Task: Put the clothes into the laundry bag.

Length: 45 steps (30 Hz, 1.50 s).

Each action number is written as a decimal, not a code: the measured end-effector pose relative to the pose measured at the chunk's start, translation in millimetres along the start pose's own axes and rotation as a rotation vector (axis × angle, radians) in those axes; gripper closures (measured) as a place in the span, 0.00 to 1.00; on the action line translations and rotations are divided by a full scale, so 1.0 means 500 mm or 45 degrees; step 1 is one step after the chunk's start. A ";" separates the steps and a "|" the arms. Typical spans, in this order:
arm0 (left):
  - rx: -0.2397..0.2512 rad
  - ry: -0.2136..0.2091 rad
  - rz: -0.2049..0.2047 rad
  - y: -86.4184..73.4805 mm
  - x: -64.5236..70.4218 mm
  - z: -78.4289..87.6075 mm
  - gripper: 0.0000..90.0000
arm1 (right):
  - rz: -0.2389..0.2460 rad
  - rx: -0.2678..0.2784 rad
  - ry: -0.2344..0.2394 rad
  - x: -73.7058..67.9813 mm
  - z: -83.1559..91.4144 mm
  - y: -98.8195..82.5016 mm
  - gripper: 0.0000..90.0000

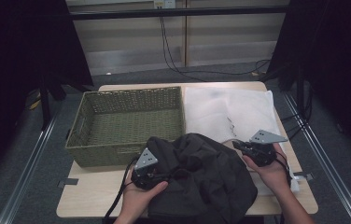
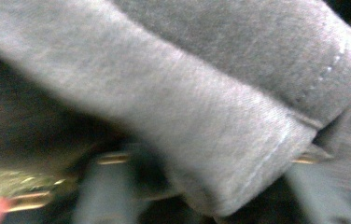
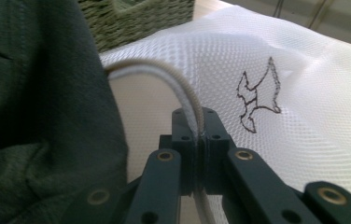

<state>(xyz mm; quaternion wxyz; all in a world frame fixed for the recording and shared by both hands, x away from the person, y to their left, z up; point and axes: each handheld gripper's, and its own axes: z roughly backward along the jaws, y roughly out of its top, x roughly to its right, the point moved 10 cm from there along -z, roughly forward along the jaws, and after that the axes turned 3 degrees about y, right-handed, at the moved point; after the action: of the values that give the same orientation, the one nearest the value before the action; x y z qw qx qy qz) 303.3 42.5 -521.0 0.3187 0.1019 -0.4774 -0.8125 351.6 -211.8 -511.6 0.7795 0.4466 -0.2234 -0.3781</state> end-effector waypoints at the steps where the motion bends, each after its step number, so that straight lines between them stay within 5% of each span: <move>1: 0.001 0.005 -0.005 0.002 0.003 -0.003 0.76 | 0.002 -0.002 0.009 -0.003 -0.001 0.000 0.98; 2: -0.008 -0.003 -0.014 0.003 0.005 -0.005 0.86 | 0.002 -0.011 0.025 -0.007 0.000 -0.001 0.98; 3: 0.002 -0.071 -0.017 0.010 0.020 -0.009 0.88 | -0.004 -0.010 0.031 -0.008 0.001 0.000 0.98; 5: 0.018 -0.101 -0.027 0.016 0.029 -0.012 0.88 | -0.009 -0.005 0.034 -0.008 0.003 0.001 0.98; 7: 0.079 -0.226 -0.082 0.040 0.072 -0.014 0.89 | -0.028 0.002 0.052 -0.010 0.006 0.006 0.98; 8: 0.079 -0.226 -0.082 0.040 0.072 -0.014 0.89 | -0.028 0.002 0.052 -0.010 0.006 0.006 0.98; 9: 0.108 -0.268 -0.135 0.060 0.096 -0.013 0.89 | -0.024 -0.001 0.049 -0.016 0.007 0.009 0.98; 14: 0.142 -0.362 -0.161 0.097 0.129 -0.025 0.89 | -0.011 -0.013 0.044 -0.025 0.005 0.011 0.98; 16: 0.134 -0.392 -0.164 0.105 0.139 -0.039 0.89 | -0.011 -0.012 0.054 -0.029 0.006 0.014 0.98; 17: 0.100 -0.473 -0.179 0.108 0.156 -0.058 0.89 | -0.013 -0.012 0.055 -0.029 0.007 0.016 0.98; 19: 0.027 -0.517 -0.212 0.106 0.165 -0.077 0.88 | -0.015 -0.012 0.064 -0.028 0.013 0.023 0.98; 23: -0.021 -0.508 -0.269 0.113 0.167 -0.101 0.88 | -0.006 -0.003 0.117 -0.028 0.031 0.043 0.98; 27: -0.058 -0.562 -0.325 0.121 0.186 -0.122 0.88 | -0.121 0.098 0.184 -0.026 0.059 0.083 0.98; 33: -0.039 -0.636 -0.478 0.136 0.231 -0.116 0.87 | -0.220 0.165 0.200 -0.026 0.065 0.110 0.98; 35: 0.015 -0.667 -0.500 0.149 0.249 -0.107 0.87 | -0.232 0.181 0.174 -0.020 0.064 0.115 0.98; 38: 0.053 -0.663 -0.493 0.165 0.252 -0.099 0.87 | -0.267 0.188 0.141 -0.006 0.057 0.110 0.98; 39: 0.091 -0.658 -0.434 0.180 0.239 -0.093 0.89 | -0.307 0.186 0.127 0.001 0.051 0.102 0.98; 41: 0.110 -0.651 -0.402 0.189 0.229 -0.087 0.89 | -0.325 0.196 0.133 0.002 0.049 0.101 0.98; 45: 0.251 -0.596 -0.234 0.246 0.164 -0.050 0.90 | -0.350 0.316 0.163 -0.006 0.040 0.137 0.98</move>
<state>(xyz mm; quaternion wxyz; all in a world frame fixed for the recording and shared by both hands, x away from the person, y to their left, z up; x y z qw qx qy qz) 303.1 -67.7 -419.4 0.1132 -0.0153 -0.6036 -0.7891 362.8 -198.1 -442.3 0.6721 0.5888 -0.1549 -0.4214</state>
